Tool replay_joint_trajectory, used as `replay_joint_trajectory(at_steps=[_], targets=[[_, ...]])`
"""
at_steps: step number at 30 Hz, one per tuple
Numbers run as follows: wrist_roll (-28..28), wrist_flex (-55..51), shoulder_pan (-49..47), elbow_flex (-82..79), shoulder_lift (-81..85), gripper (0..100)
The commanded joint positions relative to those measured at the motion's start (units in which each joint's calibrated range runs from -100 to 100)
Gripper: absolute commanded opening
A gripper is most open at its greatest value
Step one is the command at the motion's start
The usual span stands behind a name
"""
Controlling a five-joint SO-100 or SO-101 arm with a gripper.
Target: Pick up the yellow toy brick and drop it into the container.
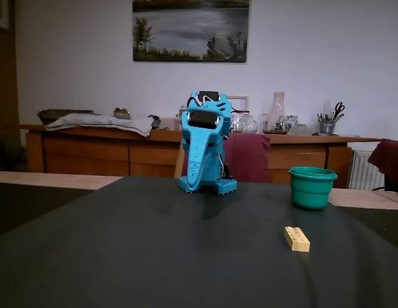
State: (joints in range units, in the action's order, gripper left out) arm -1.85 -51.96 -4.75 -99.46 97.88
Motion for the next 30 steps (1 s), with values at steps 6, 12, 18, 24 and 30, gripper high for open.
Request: replay_joint_trajectory(at_steps=[6, 12, 18, 24, 30], targets=[[2.43, 0.74, 0.15, -0.27, 0.69, 0], [2.37, 0.74, 0.15, -0.27, 0.69, 0], [2.37, 0.74, 0.15, -0.27, 0.69, 1], [0.33, 0.74, -1.79, 3.88, -0.24, 1], [-4.21, -10.73, -11.77, 9.11, -0.24, 0]])
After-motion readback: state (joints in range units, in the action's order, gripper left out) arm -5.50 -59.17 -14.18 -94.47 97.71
